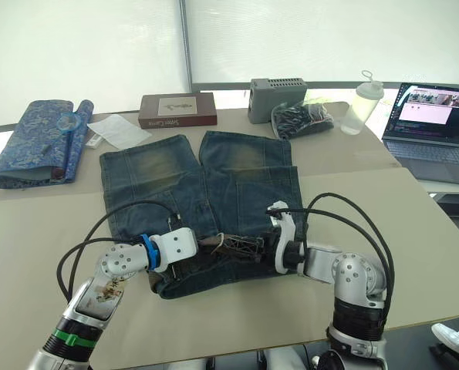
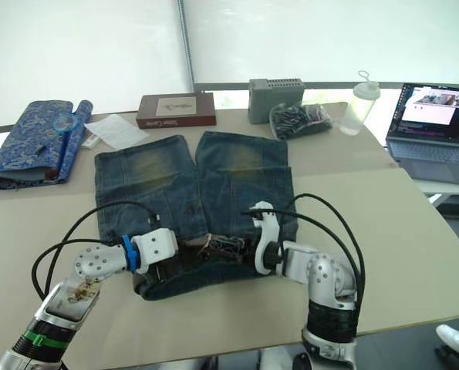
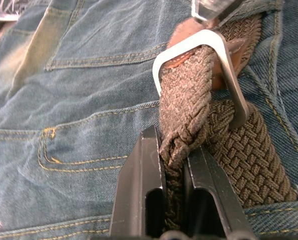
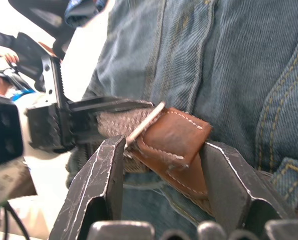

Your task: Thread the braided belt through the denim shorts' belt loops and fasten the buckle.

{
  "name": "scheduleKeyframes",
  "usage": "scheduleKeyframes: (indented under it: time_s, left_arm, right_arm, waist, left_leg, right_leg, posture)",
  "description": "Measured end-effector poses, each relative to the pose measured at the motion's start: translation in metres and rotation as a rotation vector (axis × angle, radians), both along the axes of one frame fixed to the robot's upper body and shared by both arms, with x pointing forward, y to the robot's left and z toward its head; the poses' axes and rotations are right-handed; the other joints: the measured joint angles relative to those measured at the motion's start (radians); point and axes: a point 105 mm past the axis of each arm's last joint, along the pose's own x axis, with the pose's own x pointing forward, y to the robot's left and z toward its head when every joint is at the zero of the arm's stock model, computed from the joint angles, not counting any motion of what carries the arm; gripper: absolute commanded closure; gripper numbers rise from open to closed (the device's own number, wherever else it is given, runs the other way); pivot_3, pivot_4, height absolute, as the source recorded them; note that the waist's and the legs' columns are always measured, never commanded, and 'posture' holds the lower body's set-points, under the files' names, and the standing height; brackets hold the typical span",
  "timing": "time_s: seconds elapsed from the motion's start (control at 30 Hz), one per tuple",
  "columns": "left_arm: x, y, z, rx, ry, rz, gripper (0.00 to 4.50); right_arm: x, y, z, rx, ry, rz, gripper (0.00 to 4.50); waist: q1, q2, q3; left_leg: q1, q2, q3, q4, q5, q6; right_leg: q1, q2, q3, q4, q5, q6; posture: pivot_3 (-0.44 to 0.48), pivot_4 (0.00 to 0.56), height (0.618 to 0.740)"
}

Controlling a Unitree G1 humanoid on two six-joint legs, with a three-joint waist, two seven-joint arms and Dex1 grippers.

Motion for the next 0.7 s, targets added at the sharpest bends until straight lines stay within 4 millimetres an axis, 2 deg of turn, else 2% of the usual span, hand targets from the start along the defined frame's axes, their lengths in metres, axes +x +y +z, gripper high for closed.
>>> scheduleKeyframes:
  time_s: [0.03, 0.13, 0.3, 0.37, 0.43, 0.47, 0.5, 0.63, 0.7]
  left_arm:
    - [0.000, 0.000, 0.000, 0.004, -0.006, -0.005, 4.50]
    - [-0.001, -0.002, 0.001, 0.015, -0.029, -0.019, 4.50]
    - [-0.002, -0.003, 0.000, 0.017, -0.037, -0.029, 4.50]
    - [-0.002, -0.003, -0.001, 0.020, -0.049, -0.035, 4.50]
    - [-0.002, -0.003, 0.000, 0.027, -0.061, -0.039, 3.60]
    - [-0.002, -0.004, 0.001, 0.016, -0.058, -0.041, 3.41]
    - [-0.002, -0.004, 0.003, -0.012, -0.042, -0.034, 2.99]
    - [-0.016, -0.001, 0.019, -0.196, 0.126, -0.029, 1.12]
    - [-0.027, 0.003, 0.028, -0.253, 0.234, -0.042, 1.12]
  right_arm:
    - [0.001, -0.001, 0.001, 0.009, 0.005, -0.009, 1.98]
    - [0.001, -0.002, -0.002, 0.015, 0.027, -0.019, 2.70]
    - [-0.001, 0.001, -0.002, 0.025, 0.039, -0.004, 4.45]
    - [-0.001, 0.001, -0.002, 0.026, 0.038, 0.000, 4.48]
    - [-0.001, 0.001, -0.002, 0.025, 0.037, 0.000, 4.50]
    - [-0.001, 0.000, -0.002, 0.022, 0.037, -0.002, 4.50]
    - [-0.001, 0.000, -0.002, 0.019, 0.038, -0.005, 4.50]
    - [0.000, -0.002, 0.000, 0.009, 0.026, -0.013, 4.50]
    - [0.001, -0.006, 0.001, 0.002, 0.019, -0.029, 4.50]
  waist:
    - [0.000, 0.000, 0.000]
    - [-0.001, 0.000, 0.000]
    - [-0.002, 0.000, 0.000]
    - [-0.003, 0.000, 0.000]
    - [-0.003, 0.000, 0.000]
    - [-0.003, 0.000, 0.000]
    - [-0.003, 0.000, 0.000]
    - [-0.017, 0.000, 0.000]
    - [-0.020, 0.000, 0.000]
  left_leg:
    - [0.000, 0.000, 0.000, 0.000, 0.000, 0.000]
    - [0.000, 0.000, 0.000, 0.000, 0.000, 0.000]
    - [0.000, 0.000, 0.000, 0.000, 0.000, 0.000]
    - [0.000, 0.000, 0.000, 0.000, 0.000, 0.000]
    - [0.000, 0.000, 0.000, 0.000, 0.000, 0.000]
    - [0.000, 0.000, 0.000, 0.000, 0.000, 0.000]
    - [0.000, 0.000, 0.000, 0.000, 0.000, 0.000]
    - [-0.001, 0.001, 0.000, 0.000, 0.000, 0.000]
    - [-0.002, 0.001, 0.000, -0.001, 0.000, 0.000]
  right_leg:
    - [0.000, 0.000, 0.000, 0.000, 0.000, 0.000]
    - [0.000, 0.000, 0.000, 0.000, 0.000, 0.000]
    - [0.000, 0.000, 0.000, 0.000, 0.000, 0.000]
    - [0.000, 0.000, 0.000, 0.000, 0.000, 0.000]
    - [0.000, 0.000, 0.000, 0.000, 0.000, 0.000]
    - [0.000, 0.000, 0.000, 0.000, 0.000, 0.000]
    - [0.000, 0.000, 0.000, 0.000, 0.000, 0.000]
    - [-0.002, 0.000, 0.000, 0.000, 0.000, 0.000]
    - [-0.002, 0.001, 0.000, 0.000, 0.000, 0.000]
  posture:
    - [0.000, 0.150, 0.740]
    - [0.000, 0.150, 0.740]
    - [0.000, 0.150, 0.740]
    - [0.000, 0.150, 0.740]
    - [0.000, 0.150, 0.740]
    - [0.000, 0.150, 0.740]
    - [0.000, 0.150, 0.740]
    - [0.000, 0.150, 0.740]
    - [0.000, 0.150, 0.740]
